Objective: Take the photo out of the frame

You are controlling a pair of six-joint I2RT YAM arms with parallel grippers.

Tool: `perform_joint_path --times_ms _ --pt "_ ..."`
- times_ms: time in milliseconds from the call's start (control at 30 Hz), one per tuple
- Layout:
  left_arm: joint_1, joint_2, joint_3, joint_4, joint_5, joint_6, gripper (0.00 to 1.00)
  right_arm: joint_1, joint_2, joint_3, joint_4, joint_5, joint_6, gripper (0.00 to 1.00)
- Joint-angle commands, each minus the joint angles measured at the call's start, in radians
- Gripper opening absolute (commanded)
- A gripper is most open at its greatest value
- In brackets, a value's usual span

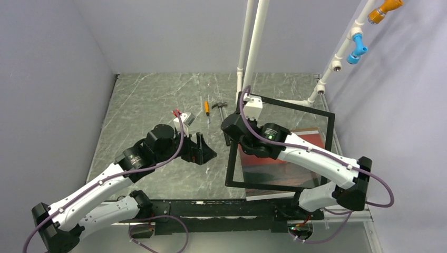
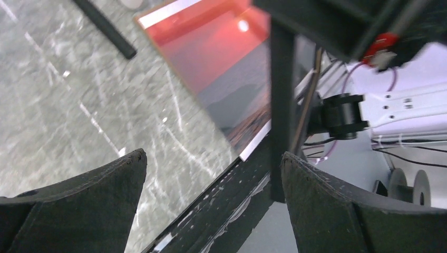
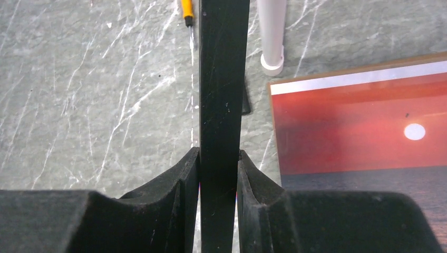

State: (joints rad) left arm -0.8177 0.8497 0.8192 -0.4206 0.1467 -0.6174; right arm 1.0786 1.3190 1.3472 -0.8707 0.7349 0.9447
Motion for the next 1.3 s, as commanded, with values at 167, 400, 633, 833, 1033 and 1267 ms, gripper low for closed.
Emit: perform_joint_path --times_ms 167,400,633,833,1033,1267 --pt "0.001 -0.043 -0.1 0.287 0.092 -0.025 1.0 0.023 0.097 0.113 0.105 0.024 -0.064 0.0" --pt "0.001 -0.03 -0.169 0.412 0.154 -0.07 0.99 0.024 0.101 0.126 0.177 -0.007 -0.107 0.0" --pt "-0.008 0.053 -0.109 0.362 0.163 0.019 0.99 0.037 0.082 0.106 0.259 -0.04 -0.108 0.0" --pt "-0.011 0.116 -0.03 0.253 0.09 0.097 0.99 0.065 0.086 0.117 0.309 -0.04 -0.134 0.0" --pt "-0.012 0.079 -0.035 0.21 0.004 0.113 0.66 0.09 0.105 0.149 0.374 -0.076 -0.223 0.0" --pt "-0.007 -0.047 -0.05 0.076 -0.059 0.131 0.14 0.091 0.119 0.156 0.449 -0.209 -0.32 0.22"
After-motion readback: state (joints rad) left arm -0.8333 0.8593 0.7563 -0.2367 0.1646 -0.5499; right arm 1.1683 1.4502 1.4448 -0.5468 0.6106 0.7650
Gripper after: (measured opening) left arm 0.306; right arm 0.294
